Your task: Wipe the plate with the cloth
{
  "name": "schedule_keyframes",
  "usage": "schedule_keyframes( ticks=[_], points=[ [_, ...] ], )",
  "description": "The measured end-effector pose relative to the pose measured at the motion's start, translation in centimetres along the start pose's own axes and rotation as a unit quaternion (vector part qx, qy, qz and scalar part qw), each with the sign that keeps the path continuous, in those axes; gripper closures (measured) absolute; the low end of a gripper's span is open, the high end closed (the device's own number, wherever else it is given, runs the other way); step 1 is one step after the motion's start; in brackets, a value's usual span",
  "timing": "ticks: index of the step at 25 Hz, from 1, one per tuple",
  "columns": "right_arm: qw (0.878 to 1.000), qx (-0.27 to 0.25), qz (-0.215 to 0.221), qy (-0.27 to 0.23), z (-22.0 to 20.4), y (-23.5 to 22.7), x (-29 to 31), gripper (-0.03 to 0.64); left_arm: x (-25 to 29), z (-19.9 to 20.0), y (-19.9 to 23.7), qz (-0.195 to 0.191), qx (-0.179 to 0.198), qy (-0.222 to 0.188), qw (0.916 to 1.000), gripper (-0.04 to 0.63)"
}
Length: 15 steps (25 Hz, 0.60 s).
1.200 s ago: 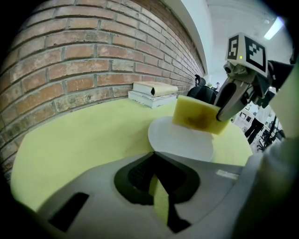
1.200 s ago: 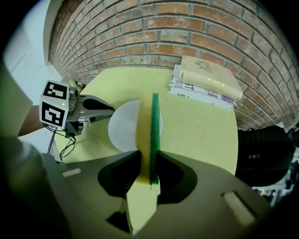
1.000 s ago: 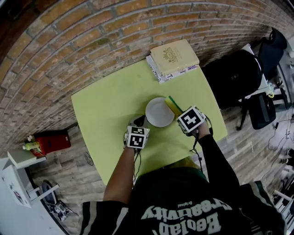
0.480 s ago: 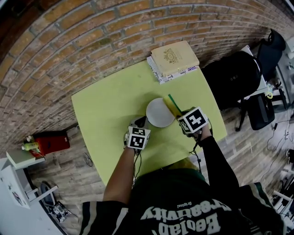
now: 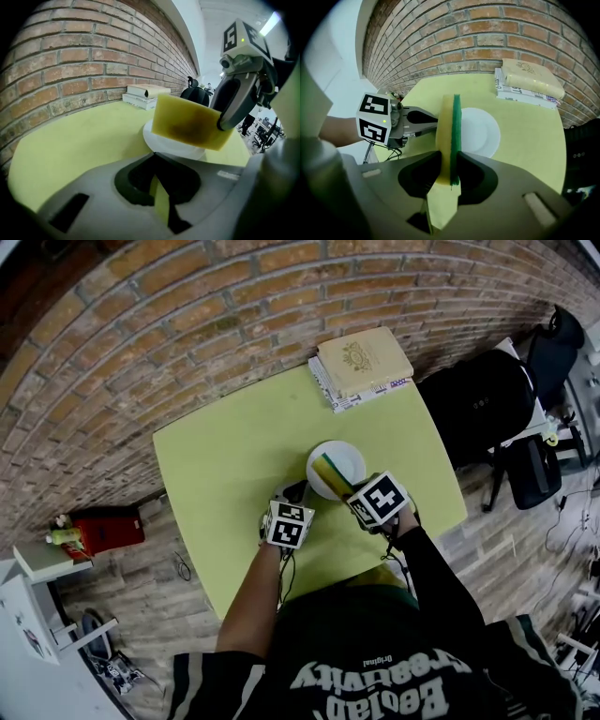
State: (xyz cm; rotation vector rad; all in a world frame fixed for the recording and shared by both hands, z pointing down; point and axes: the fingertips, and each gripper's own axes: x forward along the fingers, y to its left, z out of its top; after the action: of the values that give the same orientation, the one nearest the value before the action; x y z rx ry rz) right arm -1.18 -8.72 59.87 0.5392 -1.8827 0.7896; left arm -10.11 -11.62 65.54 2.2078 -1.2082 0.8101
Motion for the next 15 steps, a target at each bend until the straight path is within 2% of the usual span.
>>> schedule_keyframes(
  ticks=[5, 10, 13, 15],
  points=[
    [1.0, -0.013, 0.01, 0.011, 0.2, 1.7, 0.8, 0.5, -0.4, -0.4, -0.1, 0.0, 0.004, -0.001, 1.0, 0.588],
    [0.999, -0.021, -0.01, 0.031, -0.3, 1.6, 1.7, 0.5, -0.2, -0.6, 0.0, 0.004, 0.005, 0.011, 0.9999, 0.588],
    [0.999, -0.02, -0.011, 0.03, -0.3, 1.6, 1.7, 0.5, 0.0, -0.4, 0.3, 0.009, -0.015, 0.015, 0.9997, 0.588],
    [0.999, -0.022, -0.01, 0.032, -0.4, 1.7, 1.7, 0.5, -0.4, 0.3, 0.7, 0.012, -0.04, -0.002, 0.9991, 0.588]
  ],
)
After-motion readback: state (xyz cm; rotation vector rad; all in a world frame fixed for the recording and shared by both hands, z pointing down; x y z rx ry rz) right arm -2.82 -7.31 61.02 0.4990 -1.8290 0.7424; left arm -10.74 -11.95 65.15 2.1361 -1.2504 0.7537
